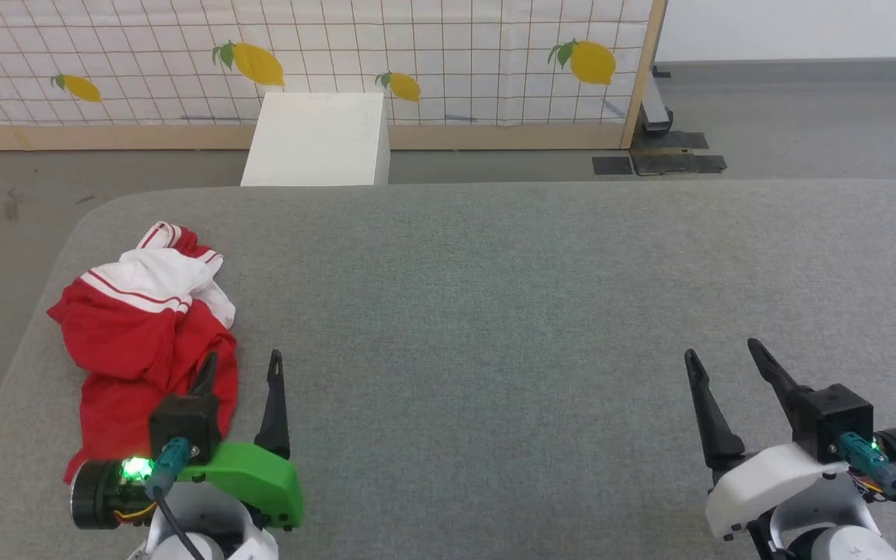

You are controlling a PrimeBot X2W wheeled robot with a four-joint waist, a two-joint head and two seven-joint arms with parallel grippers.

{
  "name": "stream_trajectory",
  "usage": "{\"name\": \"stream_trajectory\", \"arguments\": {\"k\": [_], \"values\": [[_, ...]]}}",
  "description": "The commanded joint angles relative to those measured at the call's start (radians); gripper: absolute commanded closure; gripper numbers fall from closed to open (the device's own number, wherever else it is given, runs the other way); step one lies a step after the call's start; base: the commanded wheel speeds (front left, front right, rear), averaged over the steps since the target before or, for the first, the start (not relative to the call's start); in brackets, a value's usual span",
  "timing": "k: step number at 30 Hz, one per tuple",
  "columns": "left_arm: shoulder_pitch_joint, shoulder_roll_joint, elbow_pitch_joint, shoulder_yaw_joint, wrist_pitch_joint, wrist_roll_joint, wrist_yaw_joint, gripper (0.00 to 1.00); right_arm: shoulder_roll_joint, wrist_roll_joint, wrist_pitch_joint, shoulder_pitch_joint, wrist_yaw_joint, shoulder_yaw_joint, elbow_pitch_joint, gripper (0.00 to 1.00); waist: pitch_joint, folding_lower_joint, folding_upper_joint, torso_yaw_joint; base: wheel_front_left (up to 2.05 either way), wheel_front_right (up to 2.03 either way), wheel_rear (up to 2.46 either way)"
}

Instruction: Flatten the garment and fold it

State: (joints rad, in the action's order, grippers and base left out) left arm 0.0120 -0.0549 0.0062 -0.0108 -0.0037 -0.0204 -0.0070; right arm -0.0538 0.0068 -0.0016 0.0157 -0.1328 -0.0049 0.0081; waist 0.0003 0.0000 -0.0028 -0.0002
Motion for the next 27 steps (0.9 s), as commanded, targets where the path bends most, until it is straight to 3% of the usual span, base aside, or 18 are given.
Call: {"name": "stream_trajectory", "arguments": {"k": [1, 27], "values": [[0.001, 0.0, 0.005, -0.004, -0.011, -0.004, 0.003, 0.0, 0.0, 0.001, -0.012, 0.001, 0.0, -0.003, 0.005, 0.0, 0.0, 0.0, 0.0, 0.0, 0.0, 0.0, 0.0], [0.0, 0.001, 0.017, -0.033, -0.065, -0.049, 0.017, 0.0, 0.001, 0.016, -0.066, 0.008, 0.001, -0.011, -0.004, 0.0, 0.002, 0.0, 0.0006, 0.004, 0.0, 0.0, 0.0]]}}
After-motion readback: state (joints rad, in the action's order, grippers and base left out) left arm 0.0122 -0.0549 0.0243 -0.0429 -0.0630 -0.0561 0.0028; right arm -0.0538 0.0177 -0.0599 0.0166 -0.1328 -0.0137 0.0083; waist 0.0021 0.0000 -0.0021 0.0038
